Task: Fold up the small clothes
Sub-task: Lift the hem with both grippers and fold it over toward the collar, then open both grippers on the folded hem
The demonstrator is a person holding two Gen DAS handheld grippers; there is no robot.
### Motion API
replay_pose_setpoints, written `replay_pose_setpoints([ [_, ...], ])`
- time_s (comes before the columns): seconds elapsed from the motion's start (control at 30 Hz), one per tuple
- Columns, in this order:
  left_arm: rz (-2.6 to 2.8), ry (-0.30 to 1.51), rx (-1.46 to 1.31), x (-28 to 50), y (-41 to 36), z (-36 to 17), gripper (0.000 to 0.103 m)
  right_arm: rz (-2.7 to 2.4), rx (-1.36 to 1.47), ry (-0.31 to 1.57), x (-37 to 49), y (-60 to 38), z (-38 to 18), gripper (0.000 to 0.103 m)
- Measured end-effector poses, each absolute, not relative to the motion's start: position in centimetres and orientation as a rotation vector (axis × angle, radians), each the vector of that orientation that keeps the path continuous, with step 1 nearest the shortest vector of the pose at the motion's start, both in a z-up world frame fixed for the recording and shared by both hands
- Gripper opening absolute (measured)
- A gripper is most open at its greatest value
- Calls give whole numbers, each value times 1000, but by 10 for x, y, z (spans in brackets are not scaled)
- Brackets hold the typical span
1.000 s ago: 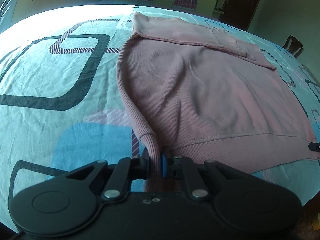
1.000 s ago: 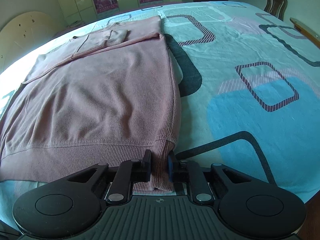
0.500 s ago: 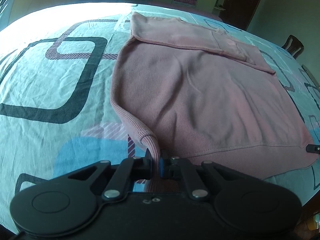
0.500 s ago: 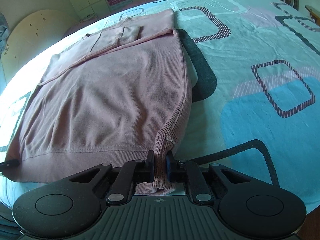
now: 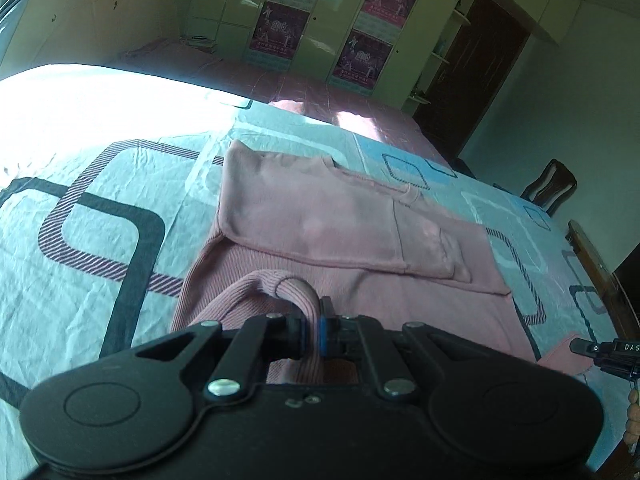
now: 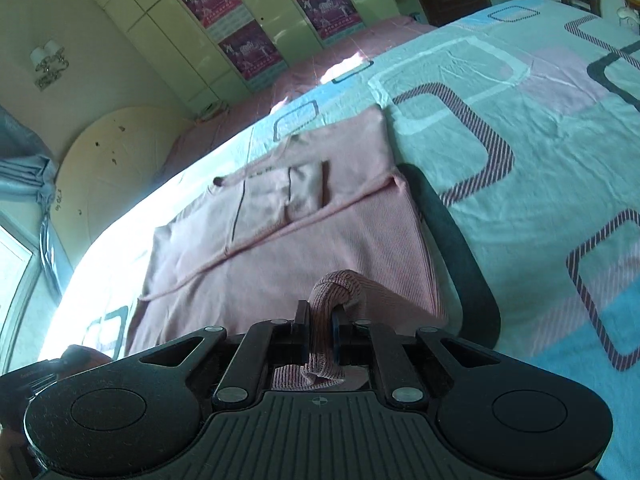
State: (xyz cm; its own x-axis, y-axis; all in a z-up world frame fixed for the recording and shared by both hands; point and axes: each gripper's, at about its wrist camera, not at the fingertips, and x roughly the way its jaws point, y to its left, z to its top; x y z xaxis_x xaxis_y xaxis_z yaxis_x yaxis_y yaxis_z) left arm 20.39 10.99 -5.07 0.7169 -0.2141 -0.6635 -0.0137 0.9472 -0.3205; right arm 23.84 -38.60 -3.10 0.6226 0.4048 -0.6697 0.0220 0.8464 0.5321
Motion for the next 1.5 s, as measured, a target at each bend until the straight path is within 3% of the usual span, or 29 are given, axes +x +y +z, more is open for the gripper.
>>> replay_pose_setpoints([
  [0.4, -31, 695, -385, 343, 116, -49, 6, 171, 616, 802, 393, -402, -38, 8],
  [0.83, 101, 827, -359, 461, 117, -116, 7, 89, 731, 932, 510, -401, -106, 9],
  [0.97, 140, 858, -327, 475, 117, -126, 20, 71, 766, 956, 521, -403, -119, 9],
  [1.0, 146, 867, -330, 477, 119, -127, 29, 64, 790, 959, 523, -406, -122, 9],
  [1.03, 155, 861, -333, 477, 121, -125, 37, 64, 808, 959, 524, -409, -122, 9],
  [1.07, 159, 844, -336, 475, 123, -122, 62, 67, 818, 951, 524, -413, -121, 9],
  [1.13, 178, 774, -340, 467, 130, -110, 86, 73, 798, 926, 522, -415, -115, 10],
  [1.17, 171, 755, -335, 465, 133, -105, 85, 68, 777, 907, 521, -416, -111, 14],
  [1.23, 152, 747, -309, 463, 137, -96, 83, 62, 736, 867, 519, -419, -103, 52],
  [1.27, 144, 745, -291, 462, 138, -95, 83, 65, 716, 851, 518, -420, -99, 56],
  [1.43, 73, 777, -153, 465, 131, -101, 83, 151, 560, 844, 523, -409, -93, 57],
  [1.5, 50, 794, -100, 470, 123, -109, 77, 178, 471, 851, 525, -397, -98, 57],
])
